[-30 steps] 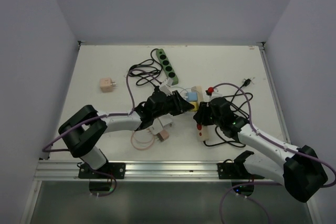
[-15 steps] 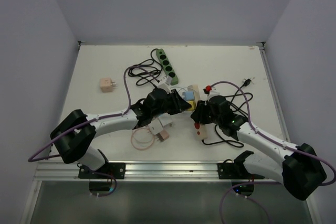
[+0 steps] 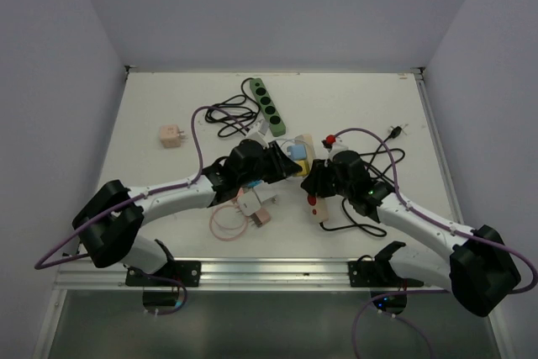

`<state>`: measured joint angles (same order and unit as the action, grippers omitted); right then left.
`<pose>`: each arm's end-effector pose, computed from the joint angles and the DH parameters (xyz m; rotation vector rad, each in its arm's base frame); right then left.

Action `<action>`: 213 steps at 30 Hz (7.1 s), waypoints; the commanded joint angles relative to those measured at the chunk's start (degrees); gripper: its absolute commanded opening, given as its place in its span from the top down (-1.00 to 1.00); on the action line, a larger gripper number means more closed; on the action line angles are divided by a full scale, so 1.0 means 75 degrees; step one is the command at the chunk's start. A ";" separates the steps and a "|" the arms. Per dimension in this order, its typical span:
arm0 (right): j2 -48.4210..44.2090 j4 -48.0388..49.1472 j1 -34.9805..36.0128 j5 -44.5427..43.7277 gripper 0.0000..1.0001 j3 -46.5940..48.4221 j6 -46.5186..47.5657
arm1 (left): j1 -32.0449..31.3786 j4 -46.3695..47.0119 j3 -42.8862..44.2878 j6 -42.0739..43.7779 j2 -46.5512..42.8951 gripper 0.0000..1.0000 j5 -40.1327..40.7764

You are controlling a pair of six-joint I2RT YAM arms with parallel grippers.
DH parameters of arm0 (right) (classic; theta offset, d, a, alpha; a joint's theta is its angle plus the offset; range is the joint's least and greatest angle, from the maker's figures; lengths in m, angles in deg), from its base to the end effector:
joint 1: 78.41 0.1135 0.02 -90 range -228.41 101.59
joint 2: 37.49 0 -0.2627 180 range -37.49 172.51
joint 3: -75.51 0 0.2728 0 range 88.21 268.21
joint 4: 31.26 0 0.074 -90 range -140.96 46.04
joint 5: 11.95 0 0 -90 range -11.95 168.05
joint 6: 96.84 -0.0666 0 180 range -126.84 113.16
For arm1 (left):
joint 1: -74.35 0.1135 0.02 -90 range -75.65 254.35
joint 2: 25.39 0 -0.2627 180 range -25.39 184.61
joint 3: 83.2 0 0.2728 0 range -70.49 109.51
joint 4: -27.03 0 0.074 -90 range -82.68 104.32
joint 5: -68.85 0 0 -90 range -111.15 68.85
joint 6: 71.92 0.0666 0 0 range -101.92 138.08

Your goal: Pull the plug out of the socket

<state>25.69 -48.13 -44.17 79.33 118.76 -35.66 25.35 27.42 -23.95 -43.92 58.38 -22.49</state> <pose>0.2228 0.1534 0.1707 -0.1209 2.2838 0.6207 0.2402 -0.2787 0.2040 -0.2354 2.2155 -1.2042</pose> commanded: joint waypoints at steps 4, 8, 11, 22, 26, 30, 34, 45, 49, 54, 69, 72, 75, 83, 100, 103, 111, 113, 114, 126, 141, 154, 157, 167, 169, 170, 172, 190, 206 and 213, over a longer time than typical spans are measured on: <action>0.0213 -0.1355 -0.0768 -0.2936 1.00 -0.0206 -0.0446 | 0.0497 -0.0528 -0.0288 -0.0089 -0.1114 1.00 0.0683; 0.0260 -0.1379 -0.0944 -0.2854 1.00 -0.0241 -0.0529 | 0.0532 -0.0563 -0.0393 -0.0183 -0.1255 1.00 0.0823; 0.0236 -0.1308 -0.0979 -0.2760 1.00 -0.0264 -0.0459 | 0.0579 -0.0552 -0.0464 -0.0183 -0.1360 1.00 0.0894; -0.0630 -0.0465 -0.0979 -0.1391 1.00 -0.0486 0.0420 | 0.0591 -0.0142 -0.0077 0.0706 -0.0892 -0.26 -0.0229; -0.0947 -0.0219 -0.0979 -0.0723 1.00 -0.0510 0.0736 | 0.0591 -0.0130 0.0262 0.0977 -0.0495 -0.64 -0.0886; -0.1228 0.0237 -0.0968 0.0108 1.00 -0.0615 0.0971 | 0.0556 0.0069 0.0497 0.0954 -0.0107 -0.71 -0.1402; -0.1462 0.0508 -0.0968 0.0766 1.00 -0.0768 0.1135 | 0.0521 0.0186 0.0532 0.0872 0.0116 -0.72 -0.1450; -0.1439 0.0989 -0.0956 0.1505 1.00 -0.0862 0.1288 | 0.0520 -0.0059 0.1024 0.0673 0.0549 -0.68 -0.0888; -0.1439 0.0965 -0.0944 0.1424 1.00 -0.0862 0.1311 | 0.0521 -0.0142 0.1340 0.0579 0.0807 -0.60 -0.0747; -0.1416 0.0965 -0.0897 0.1306 1.00 -0.0850 0.1300 | 0.0497 -0.0130 0.1681 0.0474 0.1288 -0.43 -0.0910; -0.1345 0.0826 -0.0768 0.0852 1.00 -0.0827 0.1253 | 0.0333 0.0070 0.1787 0.0508 0.1570 1.00 -0.0911; -0.1218 0.0579 -0.0780 -0.0005 1.00 -0.0792 0.1043 | 0.0368 -0.0059 0.1611 0.0485 0.1254 1.00 -0.0712; -0.0983 -0.0006 -0.0780 -0.0869 1.00 -0.0675 0.0843 | 0.0485 -0.0106 0.1342 0.0426 0.0809 1.00 -0.0676; -0.0562 -0.0779 -0.0956 -0.2139 1.00 -0.0592 0.0058 | 0.0872 -0.1219 0.1283 0.0567 0.0035 1.00 -0.0688; 0.0085 -0.1847 -0.1014 -0.3346 1.00 0.0017 -0.0681 | 0.1317 -0.2181 0.1224 0.0216 -0.0786 1.00 -0.0255; 0.0177 -0.1801 -0.1014 -0.3300 1.00 0.0181 -0.0821 | 0.1213 -0.2064 0.1259 0.0005 -0.0868 1.00 0.0060; 0.1501 -0.1367 -0.1049 -0.3369 1.00 0.1480 -0.0740 | 0.0767 -0.2426 0.2359 0.0132 -0.0528 1.00 0.0401; 0.1991 -0.1332 -0.1154 -0.3405 1.00 0.1704 -0.0728 | 0.0755 -0.2671 0.2594 0.0250 -0.0692 1.00 0.0636; 0.2122 -0.1297 -0.1190 -0.3440 1.00 0.1867 -0.0739 | 0.0767 -0.2673 0.2595 0.0297 -0.0774 1.00 0.0671; 0.3225 -0.1261 -0.1752 -0.3898 1.00 0.3321 -0.0482 | 0.0825 -0.2802 0.1962 0.0133 -0.1886 1.00 0.0871; 0.2827 -0.0313 -0.2362 -0.2621 1.00 0.3252 0.0479 | 0.2173 -0.3130 0.1329 0.0332 -0.2896 1.00 -0.0043; 0.1784 -0.0546 -0.2374 -0.2560 1.00 0.2725 0.0292 | 0.2173 -0.2579 0.0510 0.1303 -0.2111 1.00 -0.0887; 0.1725 -0.0722 -0.2374 -0.3074 0.90 0.2678 0.0012 | 0.2185 -0.2520 0.0450 0.1772 -0.1608 0.96 -0.0969; 0.2531 -0.1378 -0.2479 -0.4551 -0.37 0.3508 -0.0739 | 0.2314 -0.1993 -0.0370 0.2325 -0.0283 0.69 -0.0829; 0.2813 -0.1530 -0.2573 -0.4647 -0.56 0.3800 -0.0961 | 0.2348 -0.1981 -0.0440 0.2453 -0.0177 0.53 -0.0805; 0.3105 -0.1624 -0.2608 -0.4751 -0.77 0.3907 -0.1032 | 0.2349 -0.1993 -0.0452 0.2477 -0.0119 0.47 -0.0747; 0.3399 -0.1847 -0.2713 -0.4811 -0.91 0.4315 -0.1173 | 0.2384 -0.1970 -0.0557 0.2547 -0.0118 0.35 -0.0700; 0.6950 -0.3124 -0.3451 -0.5022 -0.96 0.7387 -0.2005 | 0.2454 -0.2297 -0.0839 0.2829 -0.1007 -0.73 -0.0137; 0.8206 -0.3617 -0.3686 -0.4261 -0.22 0.8315 -0.2041 | 0.2454 -0.3844 -0.0804 0.2922 -0.3774 -0.98 0.0847; 0.7339 -0.2505 -0.3651 -0.3640 0.82 0.7156 -0.0987 | 0.2454 -0.4149 -0.0768 0.2911 -0.4091 -0.98 0.0894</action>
<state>84.90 -69.40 -71.75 48.62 176.44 -47.46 43.47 -2.06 -30.11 -23.05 28.94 -17.20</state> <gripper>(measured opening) 0.387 0.993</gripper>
